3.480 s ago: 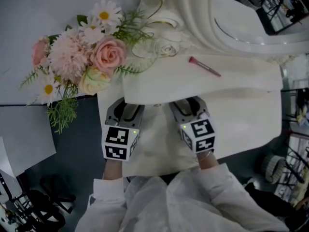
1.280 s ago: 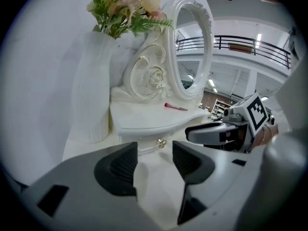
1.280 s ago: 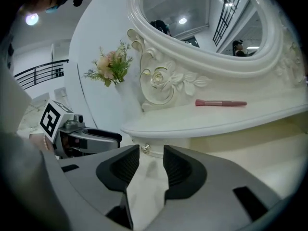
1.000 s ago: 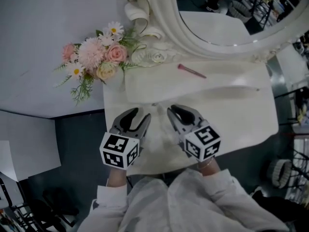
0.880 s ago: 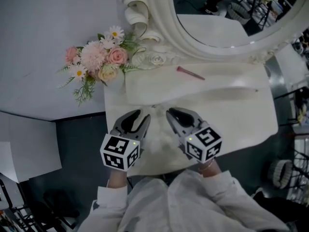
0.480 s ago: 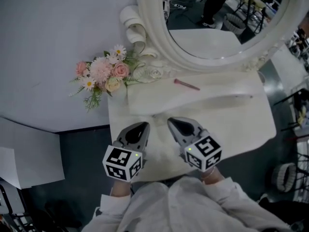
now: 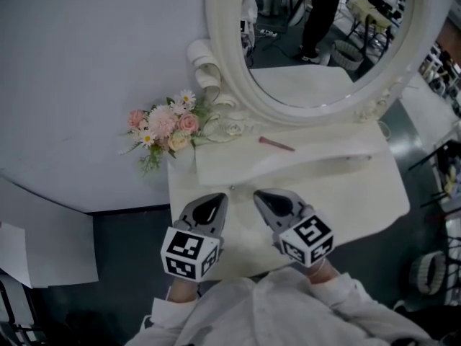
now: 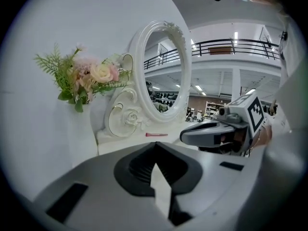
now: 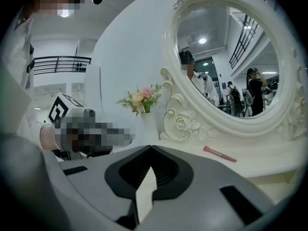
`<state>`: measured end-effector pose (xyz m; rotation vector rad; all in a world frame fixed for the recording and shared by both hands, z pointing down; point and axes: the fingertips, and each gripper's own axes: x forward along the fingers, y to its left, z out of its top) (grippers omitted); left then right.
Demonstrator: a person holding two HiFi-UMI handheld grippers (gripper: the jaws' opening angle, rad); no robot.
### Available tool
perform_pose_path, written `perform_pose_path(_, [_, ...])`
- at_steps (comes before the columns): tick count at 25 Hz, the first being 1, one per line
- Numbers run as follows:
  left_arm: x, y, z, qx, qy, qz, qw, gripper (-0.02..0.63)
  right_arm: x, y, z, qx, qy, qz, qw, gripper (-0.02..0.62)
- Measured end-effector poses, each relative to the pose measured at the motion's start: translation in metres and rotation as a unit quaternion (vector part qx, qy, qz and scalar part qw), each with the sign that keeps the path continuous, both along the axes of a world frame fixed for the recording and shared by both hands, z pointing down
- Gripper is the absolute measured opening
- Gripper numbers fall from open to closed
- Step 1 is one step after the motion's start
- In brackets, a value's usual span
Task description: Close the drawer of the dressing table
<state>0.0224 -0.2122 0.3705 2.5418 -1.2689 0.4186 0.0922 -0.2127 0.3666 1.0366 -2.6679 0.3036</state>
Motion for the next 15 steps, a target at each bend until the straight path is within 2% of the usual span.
perform_pose_path(6, [0.004,0.004,0.003,-0.006,0.008,-0.001,1.0,0.006,-0.009,0.008,-0.01,0.013,-0.003,-0.016,1.0,0.008])
perform_pose_path(15, [0.0,0.015,0.028,-0.034,-0.021,-0.02,0.999,0.006,-0.019,0.024,0.004,-0.005,-0.018,-0.018,1.0,0.008])
